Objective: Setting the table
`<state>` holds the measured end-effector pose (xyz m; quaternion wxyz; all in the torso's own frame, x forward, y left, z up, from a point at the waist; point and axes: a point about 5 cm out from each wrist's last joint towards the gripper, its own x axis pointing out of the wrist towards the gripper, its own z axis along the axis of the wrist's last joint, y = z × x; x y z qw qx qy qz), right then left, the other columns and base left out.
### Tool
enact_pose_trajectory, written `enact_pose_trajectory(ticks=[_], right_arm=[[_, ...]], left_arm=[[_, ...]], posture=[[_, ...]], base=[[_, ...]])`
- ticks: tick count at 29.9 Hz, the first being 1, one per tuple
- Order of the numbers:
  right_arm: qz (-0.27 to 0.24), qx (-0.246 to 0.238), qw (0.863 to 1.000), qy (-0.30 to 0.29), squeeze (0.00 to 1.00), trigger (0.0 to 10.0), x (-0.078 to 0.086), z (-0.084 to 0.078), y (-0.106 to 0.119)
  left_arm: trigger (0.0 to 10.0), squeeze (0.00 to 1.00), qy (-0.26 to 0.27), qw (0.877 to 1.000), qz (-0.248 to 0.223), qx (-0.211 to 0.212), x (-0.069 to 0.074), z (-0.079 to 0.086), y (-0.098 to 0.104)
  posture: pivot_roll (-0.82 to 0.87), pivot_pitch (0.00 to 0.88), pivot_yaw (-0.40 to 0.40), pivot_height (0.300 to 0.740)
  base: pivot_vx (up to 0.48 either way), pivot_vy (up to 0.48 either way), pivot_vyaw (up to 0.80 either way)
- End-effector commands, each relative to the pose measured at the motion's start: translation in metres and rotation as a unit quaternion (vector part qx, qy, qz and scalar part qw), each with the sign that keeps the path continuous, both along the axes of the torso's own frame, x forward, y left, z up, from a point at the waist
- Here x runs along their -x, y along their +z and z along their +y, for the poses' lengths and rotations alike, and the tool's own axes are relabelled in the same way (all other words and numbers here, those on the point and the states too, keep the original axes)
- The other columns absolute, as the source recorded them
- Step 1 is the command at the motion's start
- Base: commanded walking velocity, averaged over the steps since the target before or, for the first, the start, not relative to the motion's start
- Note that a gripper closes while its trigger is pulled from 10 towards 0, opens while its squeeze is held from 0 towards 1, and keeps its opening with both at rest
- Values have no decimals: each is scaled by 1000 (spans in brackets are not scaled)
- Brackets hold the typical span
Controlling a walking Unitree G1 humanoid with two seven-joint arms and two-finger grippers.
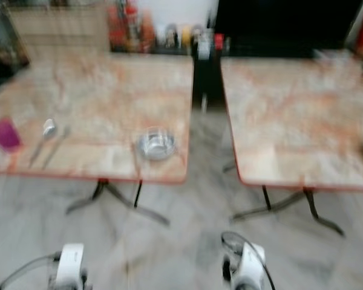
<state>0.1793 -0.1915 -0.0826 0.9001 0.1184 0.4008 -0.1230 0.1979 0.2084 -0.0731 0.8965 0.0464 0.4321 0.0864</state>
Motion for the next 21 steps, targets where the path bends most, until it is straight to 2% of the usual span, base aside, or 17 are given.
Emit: enact_pose_trajectory(ticks=[1,12,15,21], right_arm=[[9,7,1000,-10,0,10000,5,-8,-1],[13,9,1000,1,0,10000,4,-3,-2],[14,10,1000,4,0,10000,3,-2,-2],[9,12,1000,5,0,10000,2,-2,-1]], left_arm=[[10000,0,-6,1000,1,7,-1,-8,-1],[10000,0,-10,1000,7,3,5,-2,-3],[10000,0,-13,1000,9,1,6,-1,-3],[10000,0,-16,1000,9,-1,6,-1,-3]], posture=[[-39,0,-2,740],[-29,0,8,740],[-28,0,11,740],[-19,0,7,740]], base=[[262,0,-506],[265,0,0],[264,0,-569],[267,0,0]])
